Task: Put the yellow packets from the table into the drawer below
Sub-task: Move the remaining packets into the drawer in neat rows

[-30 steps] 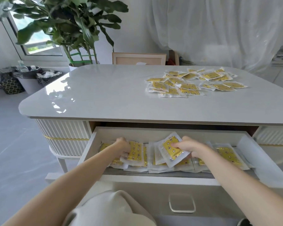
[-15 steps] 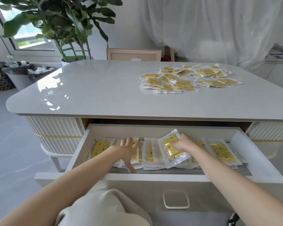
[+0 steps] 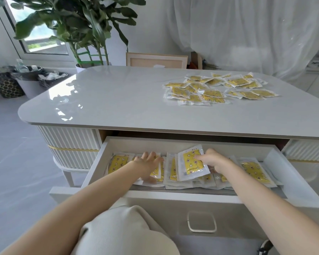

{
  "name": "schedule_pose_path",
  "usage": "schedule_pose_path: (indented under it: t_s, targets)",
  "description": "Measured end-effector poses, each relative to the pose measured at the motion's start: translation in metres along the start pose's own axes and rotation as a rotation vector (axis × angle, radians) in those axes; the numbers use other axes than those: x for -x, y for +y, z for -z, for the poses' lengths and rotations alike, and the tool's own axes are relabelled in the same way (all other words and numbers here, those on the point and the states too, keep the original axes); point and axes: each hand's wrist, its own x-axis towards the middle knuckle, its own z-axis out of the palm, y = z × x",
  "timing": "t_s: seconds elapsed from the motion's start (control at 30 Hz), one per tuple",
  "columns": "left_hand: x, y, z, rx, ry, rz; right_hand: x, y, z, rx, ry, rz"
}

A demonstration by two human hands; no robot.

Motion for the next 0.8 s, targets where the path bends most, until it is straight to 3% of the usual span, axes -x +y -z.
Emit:
schedule_pose_path:
  t_s: [0.4,0.67,0.8]
  targets:
    - [0.015,-0.016,0.002,0.109,-0.057,0.019,0.022,-0.035,-0.036,-0.106,-0.242,-0.031]
    - [0.014,-0.012,0.004,0.159,-0.023,0.008,0.018,-0.032,-0.049,0.248,0.016,0.142]
    - [0.013,-0.005,0.006,0.133,-0.018,-0.02,0.024,-0.029,-0.043,0.309,0.025,0.18]
